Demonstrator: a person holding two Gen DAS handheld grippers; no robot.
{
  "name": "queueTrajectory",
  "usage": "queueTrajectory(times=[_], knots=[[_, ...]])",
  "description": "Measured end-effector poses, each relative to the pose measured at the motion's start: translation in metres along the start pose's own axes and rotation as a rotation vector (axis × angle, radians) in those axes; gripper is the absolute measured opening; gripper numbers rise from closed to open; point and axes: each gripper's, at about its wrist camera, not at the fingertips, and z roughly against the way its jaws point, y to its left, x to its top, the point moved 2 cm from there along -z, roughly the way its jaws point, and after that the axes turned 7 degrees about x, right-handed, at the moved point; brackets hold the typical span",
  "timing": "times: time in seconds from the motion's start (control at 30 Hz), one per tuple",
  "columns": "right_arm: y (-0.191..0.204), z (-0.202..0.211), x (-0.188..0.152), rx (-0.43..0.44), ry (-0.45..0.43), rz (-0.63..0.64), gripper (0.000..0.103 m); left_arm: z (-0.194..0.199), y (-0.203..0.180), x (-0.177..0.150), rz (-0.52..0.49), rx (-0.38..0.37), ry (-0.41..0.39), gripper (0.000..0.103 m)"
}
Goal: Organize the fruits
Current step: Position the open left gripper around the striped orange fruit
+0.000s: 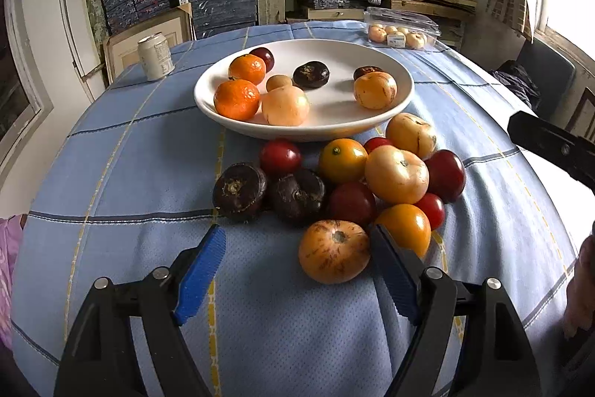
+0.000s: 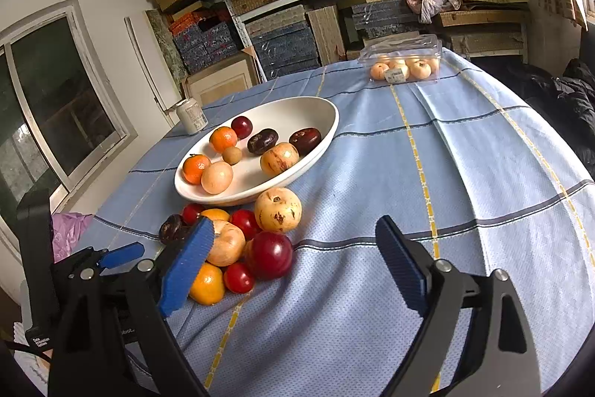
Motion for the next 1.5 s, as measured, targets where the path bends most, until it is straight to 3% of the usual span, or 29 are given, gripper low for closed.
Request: queueTrajectory(times=[0.3, 0.7, 1.07, 1.33, 1.5], knots=[[-0.001, 0.0, 0.0, -0.001, -0.002, -0.003, 0.087, -0.008, 0.005, -0.002, -0.01, 0.057, 0.014, 0.088], [-0.003, -0.003, -0.001, -0.002, -0.001, -0.013, 0.089, -0.01, 0.057, -0.01, 0.133, 0.118, 0.059, 0.088], [-0.004, -0.002, -0.001, -0.002, 0.0, -0.013, 0.089, -0.002, 0.053, -0.013, 0.122, 0.097, 0.043, 0.088], [-0.003, -0.003, -0.001, -0.002, 0.003, -0.013, 0.09, 0.005, 0.065, -0.021, 0.16, 0.032, 0.045, 0.088], [-0.002, -0.005, -0.003, 0.002, 0.006, -0.009, 0.093, 0.0, 0.057, -0.019, 0.133, 0.01, 0.056, 0.087]])
